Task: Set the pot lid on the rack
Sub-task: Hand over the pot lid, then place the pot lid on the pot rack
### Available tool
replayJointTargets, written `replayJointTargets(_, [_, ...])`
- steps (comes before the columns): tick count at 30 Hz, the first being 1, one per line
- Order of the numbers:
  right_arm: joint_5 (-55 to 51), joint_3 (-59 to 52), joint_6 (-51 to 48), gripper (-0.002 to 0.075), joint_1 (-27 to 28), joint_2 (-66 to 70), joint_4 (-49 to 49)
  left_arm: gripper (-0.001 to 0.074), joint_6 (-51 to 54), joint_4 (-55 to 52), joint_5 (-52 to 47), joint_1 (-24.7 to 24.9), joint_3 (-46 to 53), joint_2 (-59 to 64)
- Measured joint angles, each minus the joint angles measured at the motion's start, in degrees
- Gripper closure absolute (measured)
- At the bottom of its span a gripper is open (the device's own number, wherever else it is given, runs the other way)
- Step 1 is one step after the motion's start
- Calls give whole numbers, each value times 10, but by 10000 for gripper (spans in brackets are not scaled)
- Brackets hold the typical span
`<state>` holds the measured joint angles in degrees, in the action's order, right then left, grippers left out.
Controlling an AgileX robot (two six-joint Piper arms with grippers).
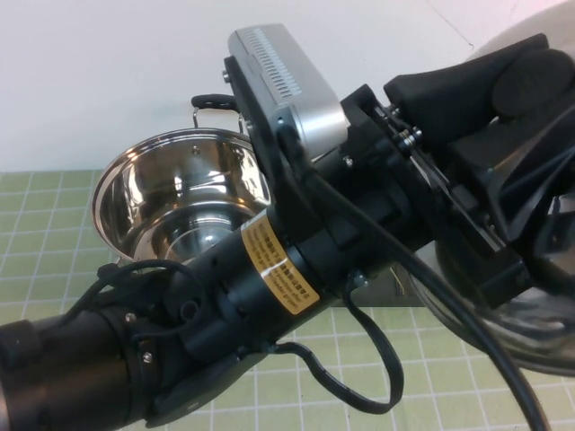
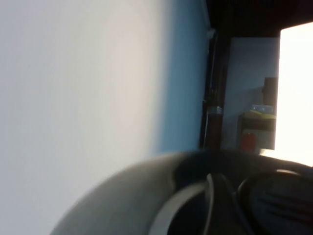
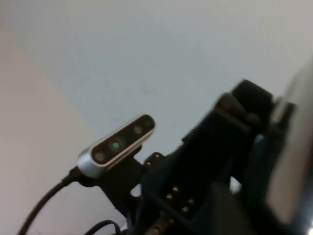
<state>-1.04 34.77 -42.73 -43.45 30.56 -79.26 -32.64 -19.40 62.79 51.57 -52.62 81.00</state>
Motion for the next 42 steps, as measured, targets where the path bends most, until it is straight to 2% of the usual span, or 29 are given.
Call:
replayJointTargets(2, [0,7,-11,538,-3,0,-8,414,1,2,-6,0,0,1])
replayJointTargets(3, [0,8,-15,587,-4,0,-8,414,0,2,-6,0,0,2])
replayJointTargets(5, [0,8,-26,589,-4,0,-10,399,-7,-3,-8,0,0,3])
replayJointTargets(6, [1,8,-30,599,-4,1,-10,356,-11,-11,-11,0,0,3])
replayJointTargets(9, [10,8,-38,622,-4,9,-10,164,-32,-27,-21,0,0,3])
replayJointTargets(12, [18,11,-54,622,-4,24,-10,73,-47,-28,-36,-2,0,3])
replayJointTargets(15, [21,22,-80,622,-4,48,-10,51,-16,-27,-46,-14,0,3])
replayJointTargets(20, [59,57,-133,622,-4,111,-5,43,116,-39,-87,-58,0,-33])
replayJointTargets(25, [72,104,-187,622,-4,195,-4,51,170,-13,-225,-116,0,-101])
replayJointTargets(27, [72,124,-215,622,-4,237,-4,100,156,8,-297,-135,0,-131])
replayJointTargets(29, [71,144,-236,622,-4,278,-4,205,136,22,-376,-145,0,-158])
replayJointTargets(33, [67,168,-284,622,-4,371,-3,580,125,26,-552,-147,0,-209])
replayJointTargets(34, [70,172,-293,622,-4,394,-3,631,125,26,-593,-148,0,-221])
replayJointTargets(37, [80,182,-317,622,-1,447,-3,704,125,26,-699,-150,0,-247])
replayJointTargets(42, [64,192,-326,622,36,500,-3,730,125,31,-812,-150,0,-273])
